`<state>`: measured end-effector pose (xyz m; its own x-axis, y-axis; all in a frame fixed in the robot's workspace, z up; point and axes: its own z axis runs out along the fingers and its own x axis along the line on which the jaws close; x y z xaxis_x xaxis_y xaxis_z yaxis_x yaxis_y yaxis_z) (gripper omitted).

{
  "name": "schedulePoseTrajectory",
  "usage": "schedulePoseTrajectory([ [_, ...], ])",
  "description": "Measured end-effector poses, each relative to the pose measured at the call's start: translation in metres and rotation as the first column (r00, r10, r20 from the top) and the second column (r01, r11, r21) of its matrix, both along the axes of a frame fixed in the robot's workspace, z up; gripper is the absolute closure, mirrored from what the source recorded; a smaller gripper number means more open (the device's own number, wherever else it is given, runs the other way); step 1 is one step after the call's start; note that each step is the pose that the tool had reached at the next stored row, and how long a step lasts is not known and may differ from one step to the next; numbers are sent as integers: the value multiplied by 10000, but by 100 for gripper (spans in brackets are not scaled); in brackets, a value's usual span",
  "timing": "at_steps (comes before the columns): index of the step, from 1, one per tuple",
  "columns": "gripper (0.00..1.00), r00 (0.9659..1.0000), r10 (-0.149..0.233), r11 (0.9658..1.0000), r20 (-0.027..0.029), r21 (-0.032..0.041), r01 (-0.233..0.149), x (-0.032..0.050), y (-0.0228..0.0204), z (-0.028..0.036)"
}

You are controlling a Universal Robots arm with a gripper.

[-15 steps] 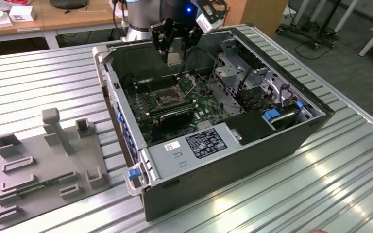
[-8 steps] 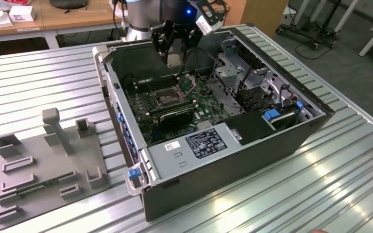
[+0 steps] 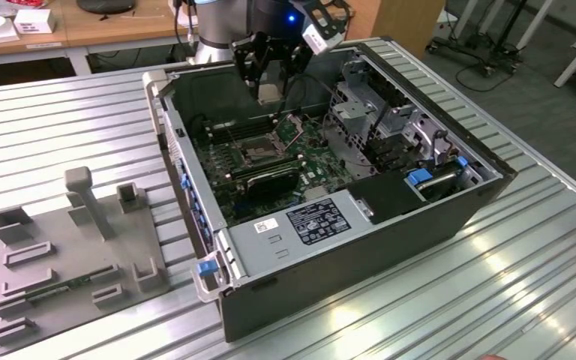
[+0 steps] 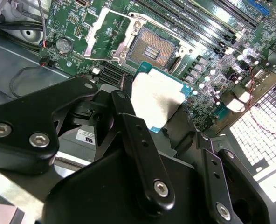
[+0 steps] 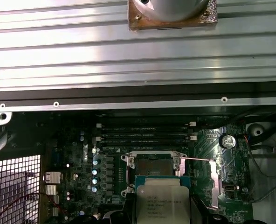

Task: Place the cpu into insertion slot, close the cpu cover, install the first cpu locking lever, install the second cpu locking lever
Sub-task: 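Place the cpu into insertion slot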

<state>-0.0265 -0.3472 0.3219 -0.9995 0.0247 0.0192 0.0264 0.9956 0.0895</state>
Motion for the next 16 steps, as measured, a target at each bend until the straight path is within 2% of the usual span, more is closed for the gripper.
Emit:
schedulePoseTrajectory([
  [16, 46, 10000, 0, 10000, -1, -1, 0, 0, 0, -36],
])
